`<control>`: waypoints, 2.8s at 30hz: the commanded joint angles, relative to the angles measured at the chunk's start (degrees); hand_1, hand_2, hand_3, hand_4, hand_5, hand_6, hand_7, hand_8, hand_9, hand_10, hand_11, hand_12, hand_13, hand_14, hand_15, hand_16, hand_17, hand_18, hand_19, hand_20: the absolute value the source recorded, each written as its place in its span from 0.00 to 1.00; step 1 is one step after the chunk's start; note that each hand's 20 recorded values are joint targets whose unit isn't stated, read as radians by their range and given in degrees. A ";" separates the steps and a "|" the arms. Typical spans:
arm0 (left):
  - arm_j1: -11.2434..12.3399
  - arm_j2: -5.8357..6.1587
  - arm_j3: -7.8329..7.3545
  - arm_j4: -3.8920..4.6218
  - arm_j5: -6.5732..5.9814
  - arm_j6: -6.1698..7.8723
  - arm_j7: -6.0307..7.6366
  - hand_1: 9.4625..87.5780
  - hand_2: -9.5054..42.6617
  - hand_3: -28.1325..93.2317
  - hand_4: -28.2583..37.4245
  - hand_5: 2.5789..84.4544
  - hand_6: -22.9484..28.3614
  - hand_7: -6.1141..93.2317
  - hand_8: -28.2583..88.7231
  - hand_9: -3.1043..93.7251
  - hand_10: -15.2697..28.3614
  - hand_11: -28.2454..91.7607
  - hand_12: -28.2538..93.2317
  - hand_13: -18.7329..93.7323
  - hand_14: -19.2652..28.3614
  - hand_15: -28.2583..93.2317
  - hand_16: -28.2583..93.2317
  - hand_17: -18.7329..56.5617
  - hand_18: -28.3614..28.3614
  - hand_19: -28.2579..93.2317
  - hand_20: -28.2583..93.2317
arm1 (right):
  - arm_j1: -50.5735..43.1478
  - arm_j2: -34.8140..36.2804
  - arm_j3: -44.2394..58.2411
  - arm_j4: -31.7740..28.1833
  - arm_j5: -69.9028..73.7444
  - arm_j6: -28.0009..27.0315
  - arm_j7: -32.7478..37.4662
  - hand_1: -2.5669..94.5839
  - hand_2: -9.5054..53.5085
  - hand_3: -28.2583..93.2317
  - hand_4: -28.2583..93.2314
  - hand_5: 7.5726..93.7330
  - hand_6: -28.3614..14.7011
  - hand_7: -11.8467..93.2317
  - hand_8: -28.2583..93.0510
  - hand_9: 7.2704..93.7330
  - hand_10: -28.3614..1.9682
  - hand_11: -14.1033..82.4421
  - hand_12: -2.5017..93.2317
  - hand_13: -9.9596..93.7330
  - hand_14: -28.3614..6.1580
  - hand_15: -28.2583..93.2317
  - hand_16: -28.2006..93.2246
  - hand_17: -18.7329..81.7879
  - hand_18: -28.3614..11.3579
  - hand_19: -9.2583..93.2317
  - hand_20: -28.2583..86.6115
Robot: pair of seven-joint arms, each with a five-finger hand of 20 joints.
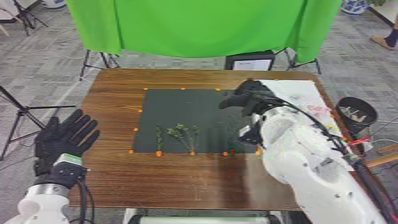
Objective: Arrange flowers
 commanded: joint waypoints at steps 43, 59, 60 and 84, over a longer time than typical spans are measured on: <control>-5.58 1.21 4.14 0.80 0.52 -1.36 -0.82 0.19 0.47 0.83 0.00 0.56 0.66 0.19 0.18 0.45 0.74 0.40 0.34 0.42 0.77 0.54 0.17 0.18 0.79 0.55 0.31 | 8.54 1.99 -9.01 27.01 -3.64 3.77 11.45 0.68 0.00 0.83 0.03 0.61 0.62 0.73 0.38 0.88 0.61 0.31 0.50 0.91 0.75 0.57 0.60 0.67 0.15 0.99 0.51; -5.39 1.22 3.57 0.83 0.69 -1.17 -1.22 0.22 0.45 0.83 0.00 0.56 0.66 0.19 0.18 0.45 0.73 0.41 0.34 0.42 0.76 0.54 0.17 0.17 0.79 0.55 0.31 | 7.27 5.56 -7.92 16.46 -9.04 17.93 9.62 0.66 0.00 0.86 0.08 0.63 0.62 0.74 0.37 0.90 0.61 0.33 0.54 0.93 0.72 0.59 0.60 0.69 0.13 1.00 0.51; -5.14 1.12 3.40 0.73 0.79 -1.22 -1.21 0.22 0.45 0.83 0.00 0.56 0.66 0.19 0.18 0.45 0.73 0.41 0.34 0.42 0.76 0.54 0.17 0.17 0.79 0.56 0.31 | 7.37 5.51 -8.00 15.87 -9.20 18.20 9.42 0.66 0.00 0.86 0.09 0.63 0.62 0.74 0.37 0.90 0.61 0.33 0.55 0.93 0.72 0.59 0.60 0.70 0.13 1.00 0.52; -8.99 2.79 6.08 1.24 0.17 -0.86 -0.77 0.21 0.45 0.83 0.00 0.56 0.66 0.19 0.18 0.45 0.73 0.41 0.34 0.42 0.76 0.54 0.17 0.17 0.79 0.55 0.31 | 0.46 -0.92 -15.93 4.70 -10.85 9.14 6.03 0.65 0.00 0.85 0.11 0.63 0.62 0.73 0.38 0.90 0.60 0.34 0.56 0.92 0.70 0.61 0.60 0.70 0.13 1.00 0.52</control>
